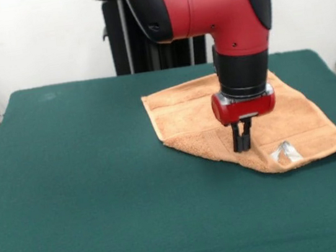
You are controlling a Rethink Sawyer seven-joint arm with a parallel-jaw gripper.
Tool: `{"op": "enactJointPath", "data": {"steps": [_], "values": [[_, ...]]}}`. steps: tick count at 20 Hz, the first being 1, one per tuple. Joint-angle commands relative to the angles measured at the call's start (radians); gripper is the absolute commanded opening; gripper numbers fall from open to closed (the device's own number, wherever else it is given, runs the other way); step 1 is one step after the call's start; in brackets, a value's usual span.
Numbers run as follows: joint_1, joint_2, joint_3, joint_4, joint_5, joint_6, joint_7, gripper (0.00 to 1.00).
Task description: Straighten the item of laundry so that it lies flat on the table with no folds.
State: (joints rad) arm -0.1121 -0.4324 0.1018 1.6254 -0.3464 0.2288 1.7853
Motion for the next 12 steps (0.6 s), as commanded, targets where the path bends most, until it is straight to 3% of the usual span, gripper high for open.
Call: {"op": "enactJointPath", "data": {"steps": [1, 6, 7, 12], "values": [[0.008, 0.027, 0.027, -0.007, -0.028, 0.031, 0.055, 0.00], [0.015, 0.011, 0.030, -0.004, -0.005, 0.070, 0.064, 0.00], [0.020, 0.009, 0.025, -0.004, -0.007, 0.065, 0.068, 1.00], [0.023, -0.024, 0.032, 0.013, -0.011, 0.072, 0.059, 1.00]]}}
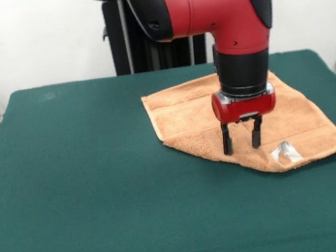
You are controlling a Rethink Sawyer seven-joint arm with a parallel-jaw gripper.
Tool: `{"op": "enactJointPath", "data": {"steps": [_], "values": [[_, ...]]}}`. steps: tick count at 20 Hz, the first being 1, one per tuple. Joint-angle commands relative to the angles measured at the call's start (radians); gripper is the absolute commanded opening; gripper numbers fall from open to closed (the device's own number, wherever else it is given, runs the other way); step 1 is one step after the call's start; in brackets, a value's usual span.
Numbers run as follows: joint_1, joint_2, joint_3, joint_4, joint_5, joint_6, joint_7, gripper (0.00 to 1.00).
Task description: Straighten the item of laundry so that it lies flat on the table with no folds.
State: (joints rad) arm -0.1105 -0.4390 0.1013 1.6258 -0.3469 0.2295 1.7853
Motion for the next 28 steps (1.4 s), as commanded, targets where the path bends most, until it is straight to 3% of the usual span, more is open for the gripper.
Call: {"op": "enactJointPath", "data": {"steps": [1, 13, 28], "values": [[0.022, -0.030, 0.034, 0.024, -0.004, 0.079, 0.064, 1.00], [0.041, -0.052, 0.036, 0.048, 0.003, 0.075, 0.085, 1.00], [0.067, 0.113, -0.014, -0.012, -0.040, -0.083, 0.109, 1.00]]}}
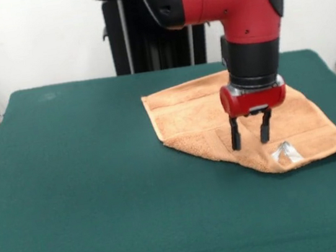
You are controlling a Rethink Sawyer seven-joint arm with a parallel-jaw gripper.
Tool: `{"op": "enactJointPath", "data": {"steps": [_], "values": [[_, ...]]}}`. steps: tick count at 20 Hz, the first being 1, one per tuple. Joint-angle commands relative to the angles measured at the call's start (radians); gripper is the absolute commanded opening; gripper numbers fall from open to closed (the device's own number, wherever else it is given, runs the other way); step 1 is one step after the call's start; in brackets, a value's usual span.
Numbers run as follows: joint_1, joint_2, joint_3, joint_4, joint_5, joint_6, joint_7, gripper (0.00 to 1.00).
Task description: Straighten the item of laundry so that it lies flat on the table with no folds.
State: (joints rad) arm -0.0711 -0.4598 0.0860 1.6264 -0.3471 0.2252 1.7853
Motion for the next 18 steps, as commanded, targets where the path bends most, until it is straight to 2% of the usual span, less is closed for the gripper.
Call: {"op": "enactJointPath", "data": {"steps": [1, 6, 16, 17, 18], "values": [[0.020, 0.140, 0.007, -0.014, -0.044, -0.085, 0.102, 1.00], [0.002, 0.178, 0.010, -0.025, -0.052, -0.118, 0.088, 1.00], [0.038, 0.212, -0.028, -0.054, -0.043, -0.161, 0.109, 1.00], [0.034, 0.212, -0.025, -0.049, -0.035, -0.158, 0.108, 0.00], [0.034, 0.211, -0.025, -0.048, -0.030, -0.152, 0.111, 0.00]]}}
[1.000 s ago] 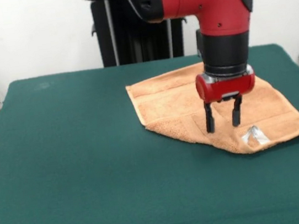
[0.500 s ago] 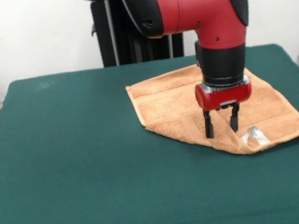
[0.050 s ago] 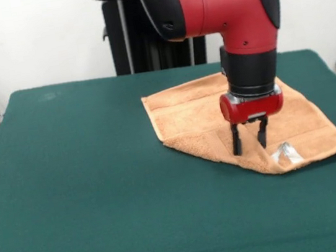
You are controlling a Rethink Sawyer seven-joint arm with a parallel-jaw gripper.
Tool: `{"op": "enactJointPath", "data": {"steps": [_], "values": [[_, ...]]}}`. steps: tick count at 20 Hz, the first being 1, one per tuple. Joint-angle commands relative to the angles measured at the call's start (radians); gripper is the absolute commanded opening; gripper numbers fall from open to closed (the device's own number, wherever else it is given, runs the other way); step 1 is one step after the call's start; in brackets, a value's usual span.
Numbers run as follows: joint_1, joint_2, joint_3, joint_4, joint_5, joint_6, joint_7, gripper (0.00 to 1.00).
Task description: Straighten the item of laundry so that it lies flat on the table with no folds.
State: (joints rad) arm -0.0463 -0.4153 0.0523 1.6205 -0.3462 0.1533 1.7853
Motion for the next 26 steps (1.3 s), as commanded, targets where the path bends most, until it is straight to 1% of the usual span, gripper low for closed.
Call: {"op": "enactJointPath", "data": {"steps": [1, 3, 7, 13, 17, 21, 26], "values": [[0.010, 0.166, 0.009, -0.040, -0.026, -0.075, 0.114, 0.00], [0.016, 0.156, 0.007, -0.041, -0.034, -0.081, 0.106, 0.00], [0.023, 0.144, 0.000, -0.031, -0.015, -0.064, 0.118, 0.00], [0.000, 0.147, 0.021, -0.031, -0.024, -0.064, 0.100, 0.00], [-0.031, 0.105, 0.050, -0.029, -0.017, 0.019, 0.060, 0.00], [-0.079, 0.052, 0.107, -0.019, -0.003, 0.119, 0.006, 0.00], [-0.070, 0.006, 0.116, -0.010, 0.007, 0.168, 0.011, 0.00]]}}
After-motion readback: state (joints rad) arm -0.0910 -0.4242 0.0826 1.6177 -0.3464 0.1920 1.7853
